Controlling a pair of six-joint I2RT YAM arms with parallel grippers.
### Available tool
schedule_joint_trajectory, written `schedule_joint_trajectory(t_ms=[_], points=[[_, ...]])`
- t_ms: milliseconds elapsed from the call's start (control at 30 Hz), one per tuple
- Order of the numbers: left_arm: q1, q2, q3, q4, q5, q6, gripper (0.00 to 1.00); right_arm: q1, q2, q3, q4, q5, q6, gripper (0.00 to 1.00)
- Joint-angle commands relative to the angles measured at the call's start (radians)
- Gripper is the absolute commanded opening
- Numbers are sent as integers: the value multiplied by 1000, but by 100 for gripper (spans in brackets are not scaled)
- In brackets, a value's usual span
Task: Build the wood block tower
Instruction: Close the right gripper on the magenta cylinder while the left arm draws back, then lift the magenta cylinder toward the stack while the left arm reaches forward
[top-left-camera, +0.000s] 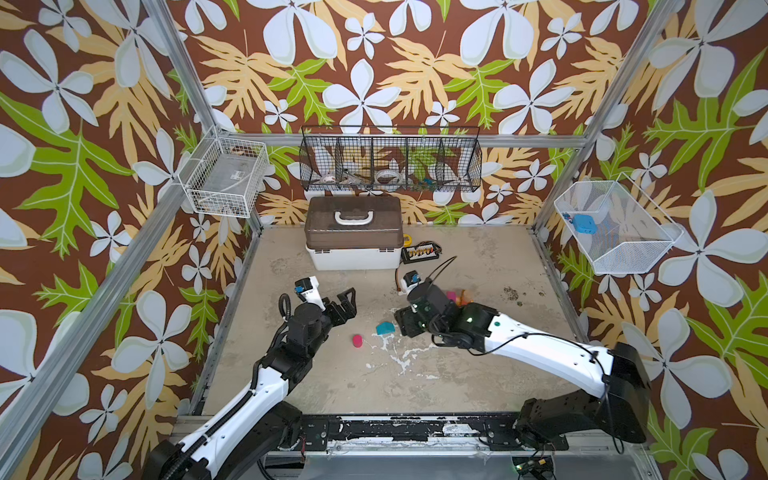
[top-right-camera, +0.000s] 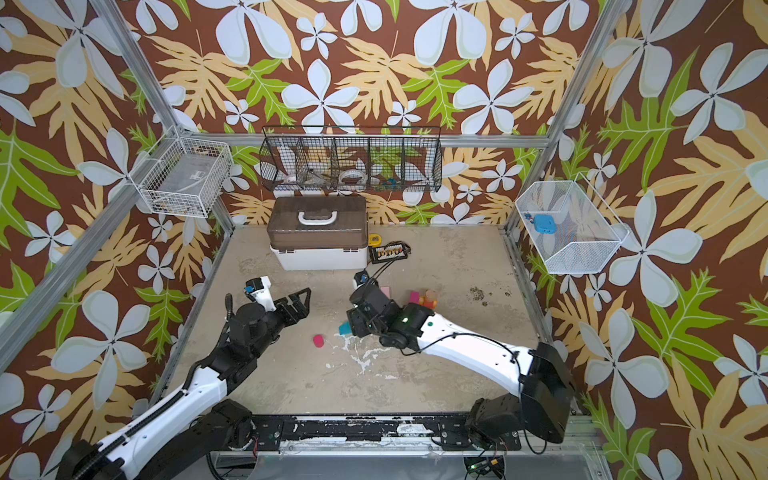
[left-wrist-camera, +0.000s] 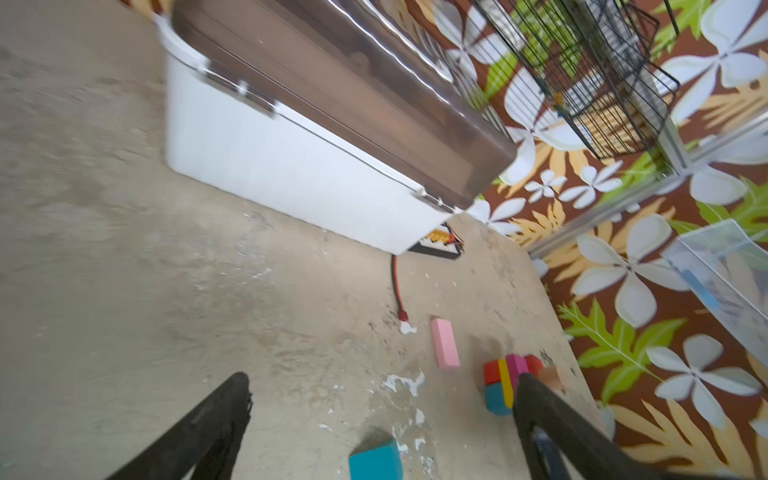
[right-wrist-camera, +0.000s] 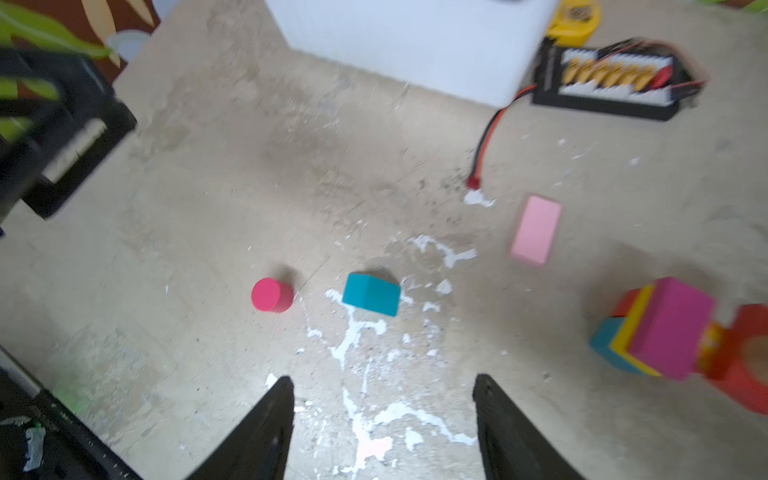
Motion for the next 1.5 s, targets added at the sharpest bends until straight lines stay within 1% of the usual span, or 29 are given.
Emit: schedule_joint_trajectory(t_ms=[0, 100, 167, 233, 300, 400, 500, 633, 800, 933, 1033, 1133, 1367, 1467], points=[[8, -69, -29, -6, -162, -17, 100, 62, 90, 32, 62, 32, 56, 69], [31, -99, -55, 7, -178, -23, 100, 103, 194, 81, 75, 24, 64, 69], [66, -85, -61, 7, -151, -40, 100, 117, 257, 115, 77, 16, 65, 69], [122, -48, -60, 7, -89, -64, 100, 130, 309, 145, 80, 8, 66, 68], [187, 3, -59, 22, 13, -93, 100, 138, 363, 174, 81, -1, 66, 68], [251, 79, -45, 21, 120, -124, 100, 138, 430, 210, 77, -7, 67, 67], [261, 108, -37, 25, 146, -130, 100, 138, 488, 245, 80, -24, 63, 66], [261, 92, -52, 48, 163, -136, 100, 139, 558, 301, 66, -30, 54, 64], [261, 66, -58, 56, 169, -135, 100, 139, 647, 383, 31, -9, 47, 63], [262, 55, -57, 56, 180, -132, 100, 137, 701, 443, -3, 1, 47, 54], [261, 43, -59, 58, 181, -133, 100, 137, 711, 453, -8, 7, 48, 51], [261, 33, -60, 57, 187, -134, 100, 137, 710, 453, -11, 13, 52, 44], [261, 15, -65, 70, 198, -129, 100, 137, 699, 456, -24, 17, 51, 23], [261, 7, -66, 83, 214, -120, 100, 137, 675, 448, -36, 17, 51, 16]])
